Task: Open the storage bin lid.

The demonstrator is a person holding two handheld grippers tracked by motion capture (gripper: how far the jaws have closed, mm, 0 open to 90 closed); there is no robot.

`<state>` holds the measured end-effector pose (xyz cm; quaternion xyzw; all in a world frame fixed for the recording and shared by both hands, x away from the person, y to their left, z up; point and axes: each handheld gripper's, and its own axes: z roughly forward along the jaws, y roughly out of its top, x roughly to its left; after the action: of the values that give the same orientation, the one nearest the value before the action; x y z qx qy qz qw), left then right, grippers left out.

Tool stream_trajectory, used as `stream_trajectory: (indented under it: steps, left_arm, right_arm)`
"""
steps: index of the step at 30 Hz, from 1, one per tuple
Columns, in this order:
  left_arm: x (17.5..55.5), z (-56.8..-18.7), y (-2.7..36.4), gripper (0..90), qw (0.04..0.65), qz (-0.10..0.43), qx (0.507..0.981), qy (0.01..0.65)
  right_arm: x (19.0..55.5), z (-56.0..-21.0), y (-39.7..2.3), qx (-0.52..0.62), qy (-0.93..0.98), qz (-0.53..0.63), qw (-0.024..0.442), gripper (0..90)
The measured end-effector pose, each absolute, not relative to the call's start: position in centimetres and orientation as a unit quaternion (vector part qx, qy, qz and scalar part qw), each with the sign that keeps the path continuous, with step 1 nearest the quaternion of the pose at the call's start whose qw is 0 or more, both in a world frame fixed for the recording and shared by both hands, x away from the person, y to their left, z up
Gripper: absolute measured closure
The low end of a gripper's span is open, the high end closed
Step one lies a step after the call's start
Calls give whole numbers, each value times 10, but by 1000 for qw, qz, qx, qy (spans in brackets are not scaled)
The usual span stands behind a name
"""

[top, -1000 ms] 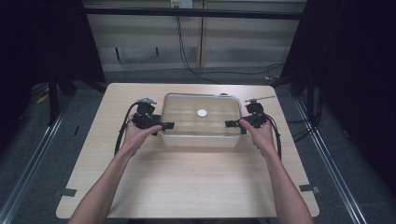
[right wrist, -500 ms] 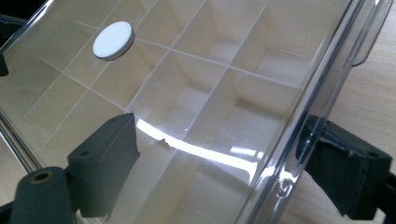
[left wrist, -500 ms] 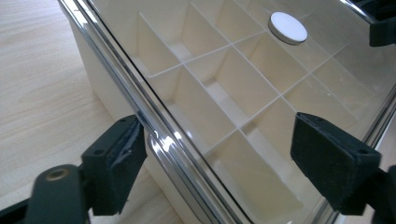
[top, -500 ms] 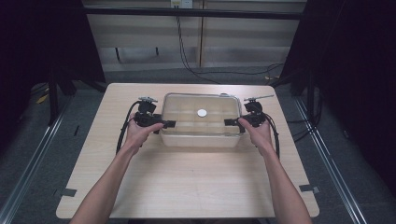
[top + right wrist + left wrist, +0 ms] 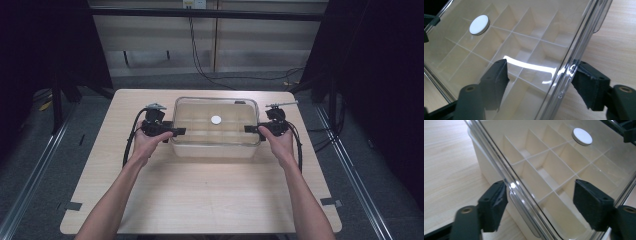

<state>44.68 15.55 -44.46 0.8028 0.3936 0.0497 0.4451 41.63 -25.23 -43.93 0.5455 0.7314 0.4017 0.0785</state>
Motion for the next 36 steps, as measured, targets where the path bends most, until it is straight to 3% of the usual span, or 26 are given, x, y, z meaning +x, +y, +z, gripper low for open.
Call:
stream_trajectory:
  steps: [6,12,21,36]
  left_arm:
    - [445,-444,155,323,451,49,801,390]
    - [444,-441,160,411,469,60,790,390]
    - [440,-437,161,480,474,72,792,379]
    - [434,-429,164,589,489,94,779,382]
  right_arm:
    - [413,-438,-255,539,726,418,83,344]
    - [409,-436,-265,535,706,458,73,453]
    - [404,-426,-268,535,697,468,89,521]
    - [400,-418,-268,538,689,476,102,593]
